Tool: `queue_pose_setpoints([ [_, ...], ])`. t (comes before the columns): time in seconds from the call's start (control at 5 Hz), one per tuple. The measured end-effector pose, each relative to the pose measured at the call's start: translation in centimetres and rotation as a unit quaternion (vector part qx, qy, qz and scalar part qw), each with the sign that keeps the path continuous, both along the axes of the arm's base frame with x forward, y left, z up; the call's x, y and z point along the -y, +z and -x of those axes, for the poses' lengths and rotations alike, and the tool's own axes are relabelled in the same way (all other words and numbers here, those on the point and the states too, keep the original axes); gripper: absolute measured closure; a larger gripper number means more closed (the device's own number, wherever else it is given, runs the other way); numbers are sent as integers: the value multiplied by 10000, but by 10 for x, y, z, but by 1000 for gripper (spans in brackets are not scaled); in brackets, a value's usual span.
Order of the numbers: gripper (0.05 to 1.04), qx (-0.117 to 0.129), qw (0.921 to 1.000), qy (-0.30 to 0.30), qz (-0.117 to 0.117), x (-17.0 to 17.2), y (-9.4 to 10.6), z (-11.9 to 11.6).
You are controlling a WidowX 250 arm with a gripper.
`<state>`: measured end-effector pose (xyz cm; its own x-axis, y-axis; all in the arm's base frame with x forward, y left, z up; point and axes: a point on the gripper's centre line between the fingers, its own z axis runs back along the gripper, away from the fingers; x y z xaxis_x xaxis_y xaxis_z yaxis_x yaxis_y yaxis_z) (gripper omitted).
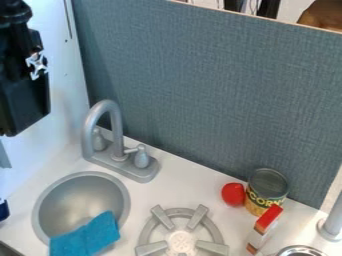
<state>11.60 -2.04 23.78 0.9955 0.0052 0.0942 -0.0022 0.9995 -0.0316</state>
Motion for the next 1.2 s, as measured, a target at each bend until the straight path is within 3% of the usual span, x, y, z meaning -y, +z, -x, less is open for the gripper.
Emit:
queue_pose_setpoints([
  [0.2, 82, 8, 10000, -14, 1, 0, -5, -1],
  [0.4, 82, 317, 9967, -736, 110, 24, -57, -29],
  [0.6, 82, 865, 9891, -1187, 125, 40, -77, -56],
  [0.8, 82, 1000, 9801, -1672, -386, 62, -113, -82],
  [1.0, 82, 995, 9756, -1941, -255, 75, -145, -101],
  [1.2, 83, 617, 9770, -2027, -229, 79, -182, -113],
])
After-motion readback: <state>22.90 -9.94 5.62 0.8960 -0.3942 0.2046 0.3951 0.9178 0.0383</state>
